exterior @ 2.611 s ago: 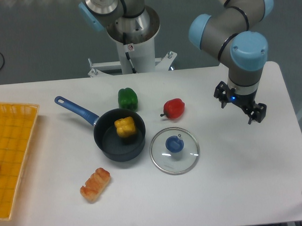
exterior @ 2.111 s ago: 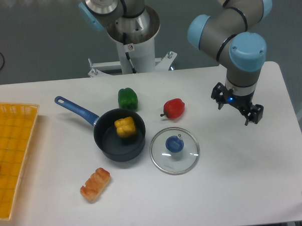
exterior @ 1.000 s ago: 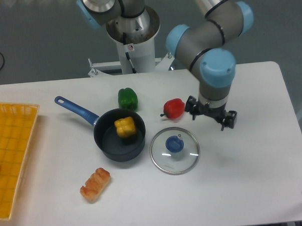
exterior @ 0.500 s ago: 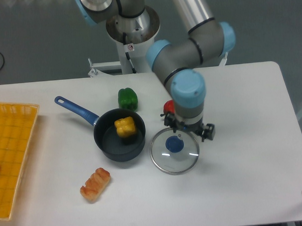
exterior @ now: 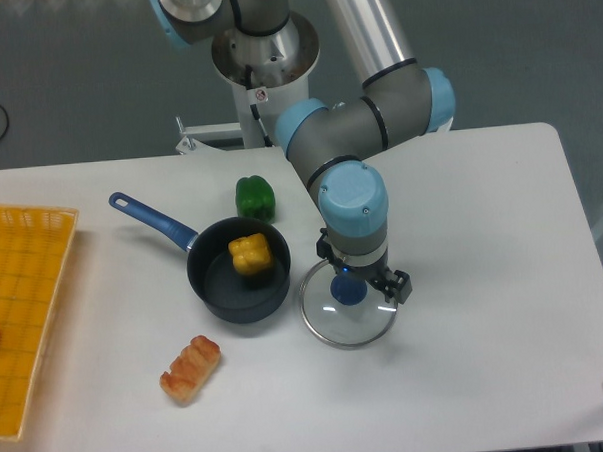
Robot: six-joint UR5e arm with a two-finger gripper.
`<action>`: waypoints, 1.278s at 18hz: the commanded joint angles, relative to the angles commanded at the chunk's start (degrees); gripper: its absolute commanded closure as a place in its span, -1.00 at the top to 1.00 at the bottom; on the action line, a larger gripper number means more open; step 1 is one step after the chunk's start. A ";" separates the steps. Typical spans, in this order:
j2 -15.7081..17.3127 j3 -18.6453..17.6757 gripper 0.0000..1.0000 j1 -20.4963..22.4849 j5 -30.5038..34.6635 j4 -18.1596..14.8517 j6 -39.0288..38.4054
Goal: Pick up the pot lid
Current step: 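Lower the gripper over the blue knob of the glass lid, then close the gripper on the blue knob of the lid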
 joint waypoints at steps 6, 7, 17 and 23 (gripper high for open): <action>-2.46 0.44 1.00 -1.06 -0.35 1.66 2.37; -2.55 0.35 1.00 -1.06 -0.87 2.11 3.42; -1.94 -2.45 1.00 -0.27 -6.86 3.60 3.69; -1.06 -3.69 1.00 0.00 -6.24 4.40 4.13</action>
